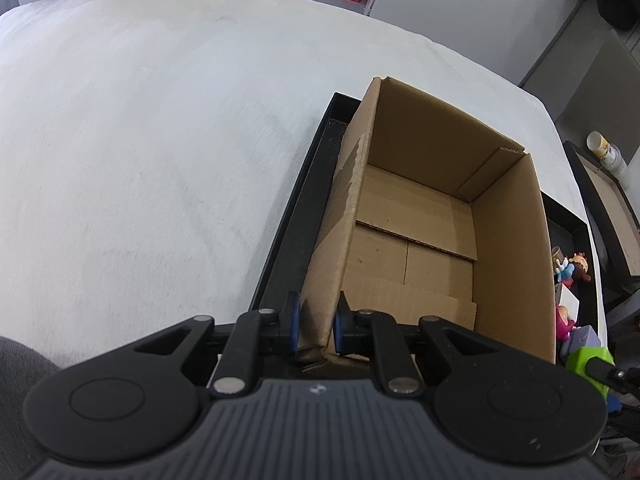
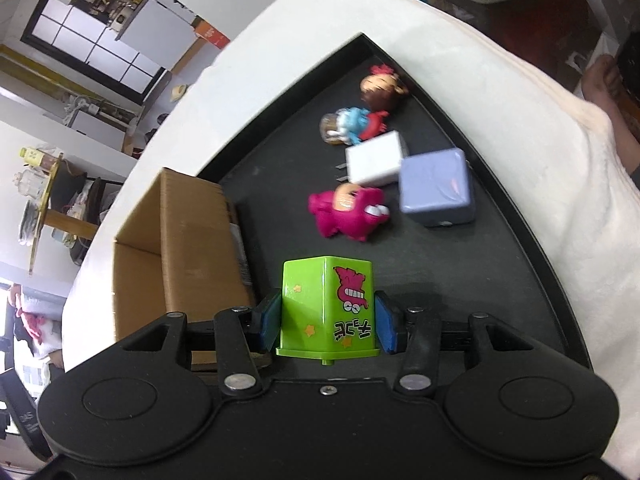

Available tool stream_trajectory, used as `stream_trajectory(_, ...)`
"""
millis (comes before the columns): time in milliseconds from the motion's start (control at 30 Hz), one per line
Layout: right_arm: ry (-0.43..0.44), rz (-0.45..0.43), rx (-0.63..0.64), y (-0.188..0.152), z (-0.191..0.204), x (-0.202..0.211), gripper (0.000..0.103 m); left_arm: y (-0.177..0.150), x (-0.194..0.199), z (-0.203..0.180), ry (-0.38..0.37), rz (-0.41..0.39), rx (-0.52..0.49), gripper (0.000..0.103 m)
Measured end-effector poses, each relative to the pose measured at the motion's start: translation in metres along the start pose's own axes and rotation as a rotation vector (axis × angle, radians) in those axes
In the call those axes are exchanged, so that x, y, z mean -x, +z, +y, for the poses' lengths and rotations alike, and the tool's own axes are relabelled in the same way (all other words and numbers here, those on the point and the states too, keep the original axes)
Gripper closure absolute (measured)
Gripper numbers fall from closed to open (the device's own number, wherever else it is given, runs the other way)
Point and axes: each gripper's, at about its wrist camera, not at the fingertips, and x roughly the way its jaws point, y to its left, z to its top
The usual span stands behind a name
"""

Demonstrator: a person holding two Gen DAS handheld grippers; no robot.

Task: Organize rigid objects
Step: 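Lift the green block with the right gripper and carry it over the box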

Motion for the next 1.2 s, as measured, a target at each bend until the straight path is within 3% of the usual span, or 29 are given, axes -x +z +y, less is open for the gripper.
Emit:
stream_trajectory(733,0.042,-0.038,0.098,0.022,0.079,0.018,0.056,0.0,-0.005,-0.009,-0.017,0.036,0.011,0.088)
stream_trajectory(1200,0.076,-0.011,0.156,0.017,0.121,-0.008,0.056,-0.002,-0.013,-0.033,-0.061,0.051,0.038,0.087)
